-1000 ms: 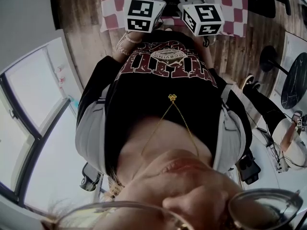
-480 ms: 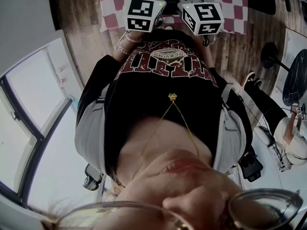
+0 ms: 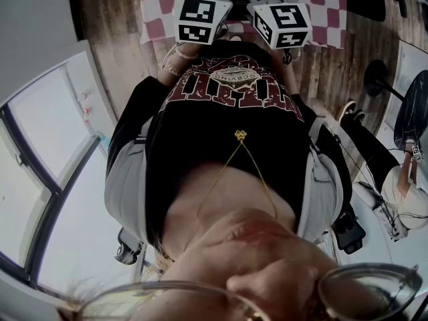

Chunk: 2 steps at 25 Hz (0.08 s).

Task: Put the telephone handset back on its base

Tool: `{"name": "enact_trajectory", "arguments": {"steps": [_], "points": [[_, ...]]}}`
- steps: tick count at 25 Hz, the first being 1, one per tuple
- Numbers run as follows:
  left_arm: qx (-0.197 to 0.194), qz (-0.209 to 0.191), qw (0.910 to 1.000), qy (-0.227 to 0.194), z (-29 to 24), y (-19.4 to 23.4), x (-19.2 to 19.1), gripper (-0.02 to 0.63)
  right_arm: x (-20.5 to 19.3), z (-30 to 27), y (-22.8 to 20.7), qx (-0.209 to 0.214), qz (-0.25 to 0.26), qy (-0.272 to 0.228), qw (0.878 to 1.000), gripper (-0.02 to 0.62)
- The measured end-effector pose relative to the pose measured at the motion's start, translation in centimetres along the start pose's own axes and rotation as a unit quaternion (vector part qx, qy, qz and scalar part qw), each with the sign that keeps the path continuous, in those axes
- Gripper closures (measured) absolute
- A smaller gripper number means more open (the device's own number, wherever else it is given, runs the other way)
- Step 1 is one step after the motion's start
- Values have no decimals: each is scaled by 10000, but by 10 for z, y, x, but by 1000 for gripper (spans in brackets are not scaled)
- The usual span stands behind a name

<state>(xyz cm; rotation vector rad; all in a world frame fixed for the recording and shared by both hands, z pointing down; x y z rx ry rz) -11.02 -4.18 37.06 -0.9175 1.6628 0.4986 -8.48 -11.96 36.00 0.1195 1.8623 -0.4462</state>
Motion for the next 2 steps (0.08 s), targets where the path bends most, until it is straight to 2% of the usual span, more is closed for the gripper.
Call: {"name": "enact_trajectory", "arguments": {"steps": [2], "points": [[-13, 24, 10000, 8, 0, 0, -1, 581, 0, 0, 1, 14, 0, -4, 10000, 574]]}}
Point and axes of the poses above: the fingertips, and each gripper's own axes: z backward along the fingers, y to its left, x out of its top, the point moved 5 cm from there along z, backward along the fingers, and after that the axes turned 10 degrees about -z, right-handed, at the moved point
